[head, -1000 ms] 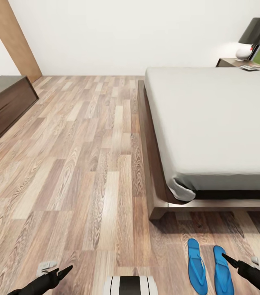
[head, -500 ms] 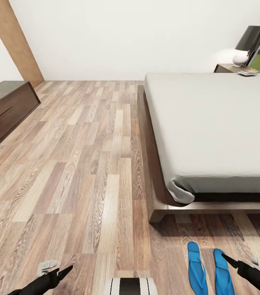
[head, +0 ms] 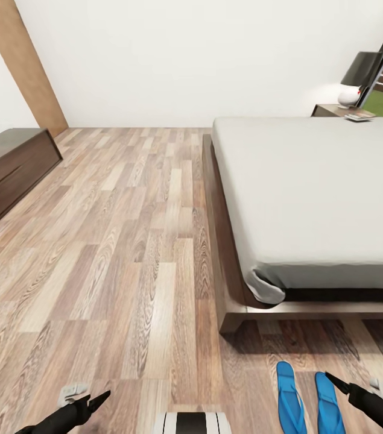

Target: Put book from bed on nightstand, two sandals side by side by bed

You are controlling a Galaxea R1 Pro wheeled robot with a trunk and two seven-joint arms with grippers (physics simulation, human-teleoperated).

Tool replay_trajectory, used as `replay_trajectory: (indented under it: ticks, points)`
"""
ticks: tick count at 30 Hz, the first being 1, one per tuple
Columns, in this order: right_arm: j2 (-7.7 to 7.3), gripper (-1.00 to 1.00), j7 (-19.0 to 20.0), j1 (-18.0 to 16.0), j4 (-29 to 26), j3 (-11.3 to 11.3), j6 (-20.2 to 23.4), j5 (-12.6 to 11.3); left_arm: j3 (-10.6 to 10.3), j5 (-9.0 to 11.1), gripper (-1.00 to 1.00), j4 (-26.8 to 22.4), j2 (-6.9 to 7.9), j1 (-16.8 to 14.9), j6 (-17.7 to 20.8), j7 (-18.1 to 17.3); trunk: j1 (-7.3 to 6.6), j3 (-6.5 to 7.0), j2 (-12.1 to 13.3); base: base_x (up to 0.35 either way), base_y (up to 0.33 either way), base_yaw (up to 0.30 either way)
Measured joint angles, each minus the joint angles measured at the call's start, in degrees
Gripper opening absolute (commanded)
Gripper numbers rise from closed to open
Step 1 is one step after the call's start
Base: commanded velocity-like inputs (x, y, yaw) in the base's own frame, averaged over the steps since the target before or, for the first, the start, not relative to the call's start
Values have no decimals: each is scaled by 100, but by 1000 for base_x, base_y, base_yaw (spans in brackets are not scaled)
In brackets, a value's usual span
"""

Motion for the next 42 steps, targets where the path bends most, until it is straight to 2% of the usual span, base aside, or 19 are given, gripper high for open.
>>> replay_trajectory:
  ticks: [42]
  points:
    - [4, 100, -1, 0, 0, 9, -18, -1, -2, -11, 100, 0, -76, 0, -7, 1, -108, 931, 56, 0, 0, 0]
